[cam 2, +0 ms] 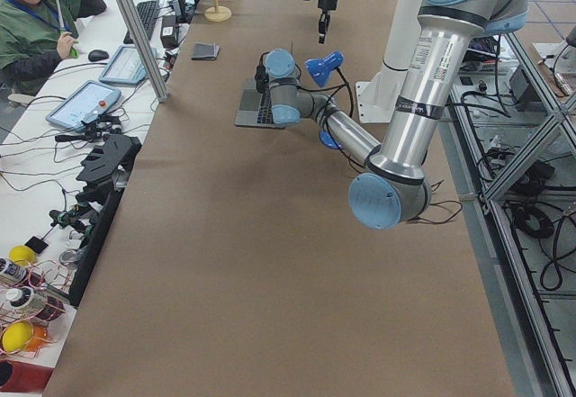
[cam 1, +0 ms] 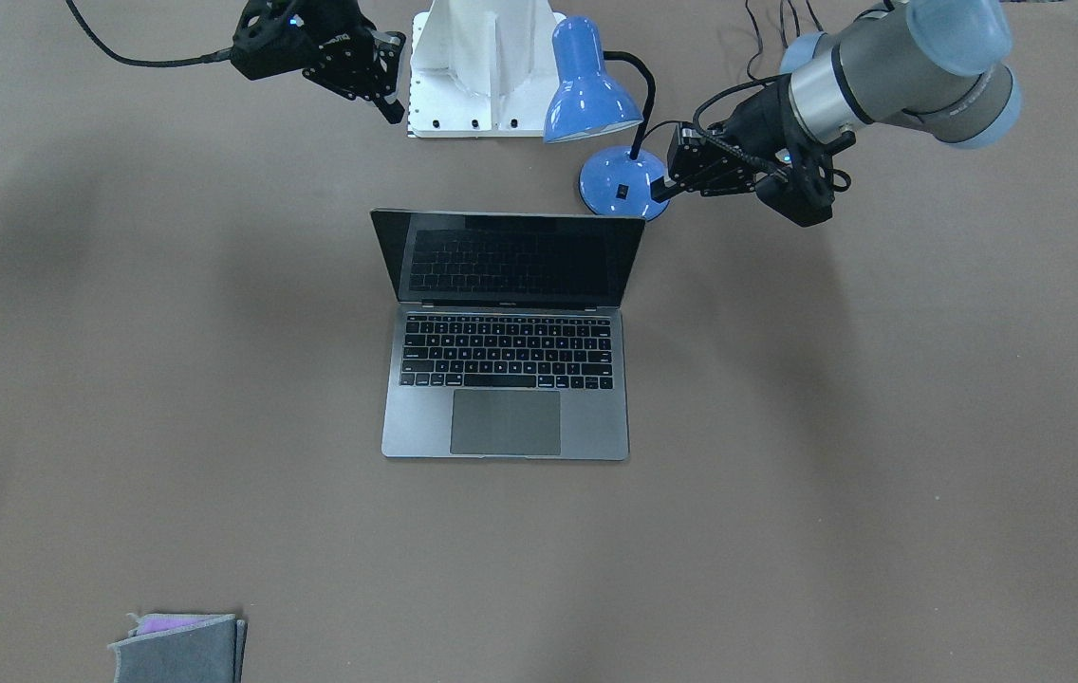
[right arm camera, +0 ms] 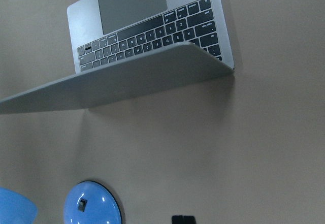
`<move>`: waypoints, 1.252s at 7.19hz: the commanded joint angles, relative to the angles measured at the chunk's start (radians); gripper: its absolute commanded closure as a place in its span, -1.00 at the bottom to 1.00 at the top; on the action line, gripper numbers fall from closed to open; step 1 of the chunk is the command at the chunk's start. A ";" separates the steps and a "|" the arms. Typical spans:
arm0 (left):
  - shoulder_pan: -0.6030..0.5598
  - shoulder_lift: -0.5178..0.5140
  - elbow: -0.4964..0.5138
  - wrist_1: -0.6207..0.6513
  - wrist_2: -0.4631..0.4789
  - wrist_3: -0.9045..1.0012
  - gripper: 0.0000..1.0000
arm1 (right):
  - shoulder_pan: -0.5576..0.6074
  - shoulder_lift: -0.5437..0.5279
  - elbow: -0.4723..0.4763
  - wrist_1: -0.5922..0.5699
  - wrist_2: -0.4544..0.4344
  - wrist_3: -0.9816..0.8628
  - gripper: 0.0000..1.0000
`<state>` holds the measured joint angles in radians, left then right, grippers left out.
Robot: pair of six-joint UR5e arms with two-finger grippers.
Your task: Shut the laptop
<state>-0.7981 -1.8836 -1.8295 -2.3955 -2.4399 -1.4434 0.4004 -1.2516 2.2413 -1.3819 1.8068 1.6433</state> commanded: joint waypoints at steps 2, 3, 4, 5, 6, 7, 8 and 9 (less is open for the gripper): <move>0.005 -0.037 0.022 0.006 0.015 -0.012 1.00 | 0.070 0.064 -0.104 0.000 -0.011 -0.029 1.00; 0.017 -0.046 0.030 0.006 0.022 -0.015 1.00 | 0.086 0.078 -0.123 -0.002 -0.009 -0.051 1.00; 0.031 -0.046 0.032 0.006 0.044 -0.015 1.00 | 0.100 0.078 -0.126 0.000 -0.006 -0.051 1.00; 0.037 -0.048 0.032 0.006 0.050 -0.015 1.00 | 0.106 0.078 -0.130 0.000 -0.006 -0.053 1.00; 0.037 -0.052 0.032 0.006 0.050 -0.015 1.00 | 0.110 0.080 -0.131 -0.002 -0.004 -0.053 1.00; 0.037 -0.052 0.035 0.006 0.050 -0.015 1.00 | 0.118 0.080 -0.132 -0.002 -0.004 -0.056 1.00; 0.037 -0.054 0.039 0.006 0.048 -0.014 1.00 | 0.126 0.089 -0.147 -0.002 -0.004 -0.060 1.00; 0.037 -0.060 0.042 0.007 0.050 -0.014 1.00 | 0.133 0.107 -0.169 -0.002 -0.004 -0.060 1.00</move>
<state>-0.7611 -1.9385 -1.7910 -2.3895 -2.3907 -1.4578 0.5248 -1.1606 2.0930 -1.3836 1.8024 1.5849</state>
